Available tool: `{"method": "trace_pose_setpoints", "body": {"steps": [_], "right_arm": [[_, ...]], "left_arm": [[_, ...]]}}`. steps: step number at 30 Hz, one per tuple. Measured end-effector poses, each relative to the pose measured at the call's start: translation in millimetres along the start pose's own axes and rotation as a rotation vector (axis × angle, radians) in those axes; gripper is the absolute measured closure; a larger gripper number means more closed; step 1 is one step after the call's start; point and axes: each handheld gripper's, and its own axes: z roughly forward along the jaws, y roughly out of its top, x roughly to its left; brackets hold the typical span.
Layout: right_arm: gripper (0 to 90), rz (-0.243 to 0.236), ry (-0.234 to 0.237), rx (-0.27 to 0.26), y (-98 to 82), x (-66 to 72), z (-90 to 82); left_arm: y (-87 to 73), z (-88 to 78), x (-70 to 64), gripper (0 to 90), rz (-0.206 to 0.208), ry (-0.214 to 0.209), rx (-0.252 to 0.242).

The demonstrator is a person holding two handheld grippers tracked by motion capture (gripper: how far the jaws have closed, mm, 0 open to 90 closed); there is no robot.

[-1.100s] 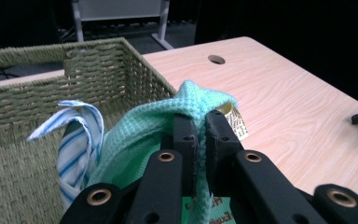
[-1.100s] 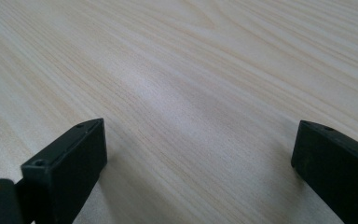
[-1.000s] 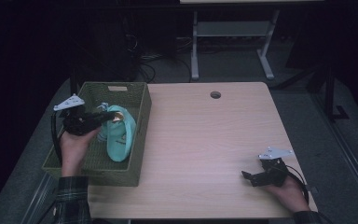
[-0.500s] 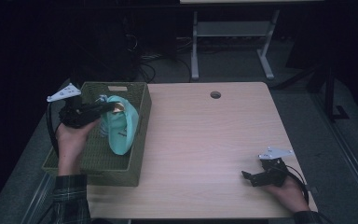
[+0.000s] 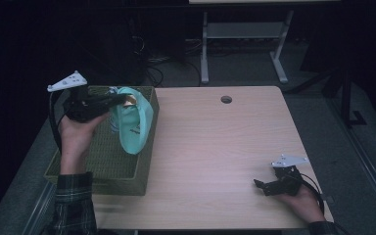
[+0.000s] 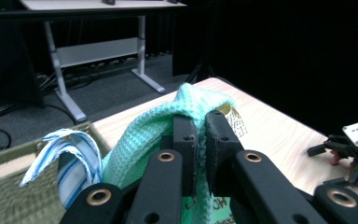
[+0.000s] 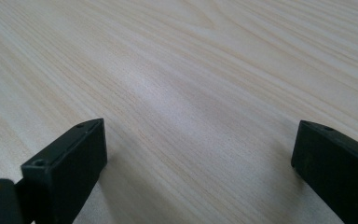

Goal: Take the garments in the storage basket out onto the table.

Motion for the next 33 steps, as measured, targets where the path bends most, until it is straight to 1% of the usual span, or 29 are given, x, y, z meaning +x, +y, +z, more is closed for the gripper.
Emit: {"method": "trace_pose_setpoints", "body": {"steps": [2,5,6,10,17,23,27,30,31,33], "right_arm": [[2.9,0.000,0.000,0.000,0.0,0.0,0.0],[2.9,0.000,0.000,0.000,0.0,0.0,0.0],[2.9,0.000,0.000,0.000,0.0,0.0,0.0],[2.9,0.000,0.000,0.000,0.0,0.0,0.0],[2.9,0.000,0.000,0.000,0.0,0.0,0.0],[2.9,-0.003,-0.001,-0.001,0.0,-0.2,0.1],[2.9,-0.002,-0.001,-0.001,0.0,-0.2,0.0],[2.9,-0.004,-0.001,-0.002,0.0,-0.3,0.1],[2.9,-0.004,-0.001,-0.002,0.0,-0.3,0.1],[2.9,-0.003,0.000,-0.002,0.0,-0.3,0.0]], "left_arm": [[4.7,1.3,-3.0,83.9,0.009,-0.015,-0.008],[10.2,4.1,-8.5,84.1,0.010,-0.040,-0.028],[12.0,5.1,-11.0,84.1,0.019,-0.048,-0.029],[17.3,8.1,-21.1,84.1,0.039,-0.062,-0.037],[27.1,18.7,-39.2,84.3,0.074,-0.110,-0.036],[33.3,33.9,-52.2,84.3,0.099,-0.154,-0.027],[30.9,46.2,-59.5,84.2,0.106,-0.180,-0.015],[25.8,55.7,-63.6,84.3,0.104,-0.200,-0.003],[25.8,55.7,-63.6,84.3,0.104,-0.200,-0.003],[20.6,63.0,-66.9,84.3,0.103,-0.219,0.007]]}}
